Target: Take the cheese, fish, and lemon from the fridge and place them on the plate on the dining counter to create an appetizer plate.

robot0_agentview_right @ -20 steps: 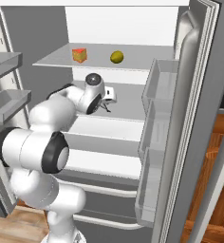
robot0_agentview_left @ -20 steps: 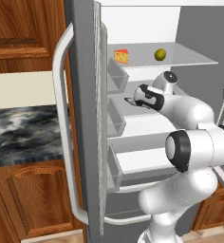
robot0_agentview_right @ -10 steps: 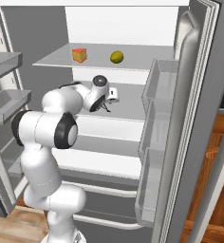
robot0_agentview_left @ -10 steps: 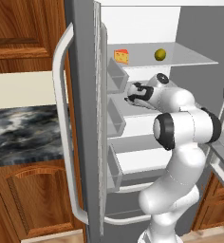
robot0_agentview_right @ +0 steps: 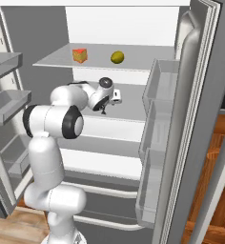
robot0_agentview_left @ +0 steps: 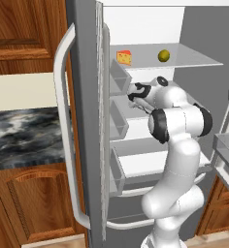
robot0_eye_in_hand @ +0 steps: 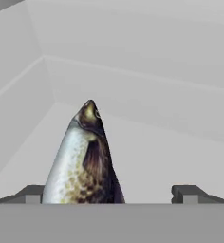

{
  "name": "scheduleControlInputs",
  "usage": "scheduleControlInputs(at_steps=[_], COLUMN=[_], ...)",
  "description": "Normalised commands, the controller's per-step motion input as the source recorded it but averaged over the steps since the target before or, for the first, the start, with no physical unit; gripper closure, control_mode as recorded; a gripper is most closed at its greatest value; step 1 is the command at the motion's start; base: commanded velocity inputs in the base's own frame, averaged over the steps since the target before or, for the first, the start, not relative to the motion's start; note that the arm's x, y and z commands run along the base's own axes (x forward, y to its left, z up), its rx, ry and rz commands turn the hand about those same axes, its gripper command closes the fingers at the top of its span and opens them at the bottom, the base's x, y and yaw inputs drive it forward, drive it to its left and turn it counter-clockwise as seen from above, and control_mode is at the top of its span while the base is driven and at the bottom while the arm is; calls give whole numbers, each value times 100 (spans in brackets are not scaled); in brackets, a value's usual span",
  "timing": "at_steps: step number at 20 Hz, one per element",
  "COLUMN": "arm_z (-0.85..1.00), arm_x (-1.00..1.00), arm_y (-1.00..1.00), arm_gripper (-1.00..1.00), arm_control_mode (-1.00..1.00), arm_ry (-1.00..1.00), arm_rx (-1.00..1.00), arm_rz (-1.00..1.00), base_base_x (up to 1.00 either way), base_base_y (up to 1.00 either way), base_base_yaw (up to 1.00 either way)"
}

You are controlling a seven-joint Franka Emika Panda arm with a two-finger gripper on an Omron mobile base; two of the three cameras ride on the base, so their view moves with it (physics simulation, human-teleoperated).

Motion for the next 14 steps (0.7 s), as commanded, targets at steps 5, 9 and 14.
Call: scheduleControlInputs(at_steps=[5, 9, 14], arm_z=[-34, -34, -1], arm_x=[12, 12, -17], arm_y=[9, 20, 6], arm_gripper=[-100, 100, 100], arm_control_mode=[-100, -100, -100], arm_ry=[1, 0, 0], arm_rx=[0, 0, 0], arm_rz=[1, 0, -3], base_base_x=[0, 0, 0], base_base_y=[0, 0, 0], base_base_yaw=[0, 0, 0])
